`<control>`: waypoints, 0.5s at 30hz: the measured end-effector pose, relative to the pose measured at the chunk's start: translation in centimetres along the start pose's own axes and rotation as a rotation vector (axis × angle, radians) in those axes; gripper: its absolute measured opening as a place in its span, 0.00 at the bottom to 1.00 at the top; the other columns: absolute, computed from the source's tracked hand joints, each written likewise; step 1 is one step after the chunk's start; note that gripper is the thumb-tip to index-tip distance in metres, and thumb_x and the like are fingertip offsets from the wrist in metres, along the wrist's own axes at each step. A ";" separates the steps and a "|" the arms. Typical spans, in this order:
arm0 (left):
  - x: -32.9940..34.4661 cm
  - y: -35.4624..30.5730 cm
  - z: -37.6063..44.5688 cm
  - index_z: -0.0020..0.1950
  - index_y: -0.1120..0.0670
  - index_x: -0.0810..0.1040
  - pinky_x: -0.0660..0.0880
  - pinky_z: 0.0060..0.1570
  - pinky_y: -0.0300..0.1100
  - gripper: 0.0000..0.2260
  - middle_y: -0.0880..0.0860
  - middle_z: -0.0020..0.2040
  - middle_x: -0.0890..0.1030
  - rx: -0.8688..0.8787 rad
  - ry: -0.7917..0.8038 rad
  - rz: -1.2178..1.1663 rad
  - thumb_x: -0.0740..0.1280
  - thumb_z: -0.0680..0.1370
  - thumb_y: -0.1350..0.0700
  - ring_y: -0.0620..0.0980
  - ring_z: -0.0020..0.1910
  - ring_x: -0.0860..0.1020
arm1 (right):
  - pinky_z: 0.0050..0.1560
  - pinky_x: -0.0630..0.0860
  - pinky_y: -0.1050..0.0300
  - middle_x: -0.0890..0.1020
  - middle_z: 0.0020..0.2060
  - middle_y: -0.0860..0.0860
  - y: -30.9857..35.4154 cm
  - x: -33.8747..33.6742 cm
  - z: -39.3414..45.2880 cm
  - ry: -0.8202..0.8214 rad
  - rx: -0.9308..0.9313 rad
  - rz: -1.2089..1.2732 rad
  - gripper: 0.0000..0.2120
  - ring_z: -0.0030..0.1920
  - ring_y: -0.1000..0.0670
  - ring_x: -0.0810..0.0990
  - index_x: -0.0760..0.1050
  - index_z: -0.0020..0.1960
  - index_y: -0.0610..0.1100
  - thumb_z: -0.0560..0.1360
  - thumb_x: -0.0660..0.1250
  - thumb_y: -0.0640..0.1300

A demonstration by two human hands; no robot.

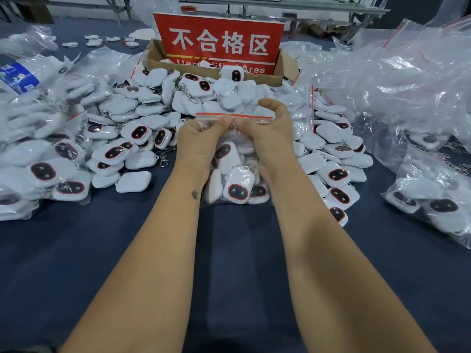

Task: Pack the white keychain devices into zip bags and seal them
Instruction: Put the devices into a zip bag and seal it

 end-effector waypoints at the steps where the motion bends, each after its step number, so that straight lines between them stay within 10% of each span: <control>1: 0.2 0.0 -0.1 0.36 0.53 0.86 0.74 0.27 0.34 0.09 0.53 0.34 0.85 0.007 0.011 0.007 0.72 0.76 0.59 0.46 0.32 0.83 | 0.51 0.83 0.45 0.81 0.55 0.38 0.0 -0.2 0.0 -0.022 0.000 -0.004 0.24 0.50 0.40 0.84 0.71 0.52 0.53 0.66 0.78 0.34; 6: 0.5 0.0 -1.3 0.39 0.49 0.84 0.73 0.30 0.29 0.12 0.45 0.37 0.85 -0.025 0.053 0.189 0.67 0.80 0.48 0.37 0.32 0.80 | 0.50 0.82 0.40 0.82 0.47 0.41 0.4 -0.8 0.0 -0.115 0.013 0.131 0.23 0.42 0.44 0.83 0.70 0.51 0.51 0.66 0.76 0.32; 11: -0.6 -1.1 -3.0 0.43 0.48 0.82 0.71 0.28 0.30 0.13 0.47 0.36 0.84 -0.012 0.004 0.217 0.62 0.83 0.48 0.40 0.31 0.76 | 0.58 0.80 0.42 0.79 0.60 0.44 2.0 1.3 -1.4 0.040 -0.100 -0.026 0.28 0.56 0.45 0.83 0.71 0.58 0.55 0.64 0.77 0.37; 15: -2.9 -2.1 -4.2 0.50 0.41 0.82 0.75 0.45 0.38 0.08 0.45 0.46 0.85 -0.061 0.063 0.157 0.71 0.73 0.42 0.41 0.43 0.80 | 0.58 0.80 0.42 0.80 0.58 0.43 3.5 4.0 -2.2 0.045 -0.155 0.143 0.27 0.55 0.47 0.83 0.71 0.55 0.51 0.64 0.76 0.30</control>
Point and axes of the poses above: each hand's wrist, its own z-axis towards the middle knuckle, its own x-axis out of the palm, y = z × x, the point moved 7 cm from there along z, towards the middle knuckle
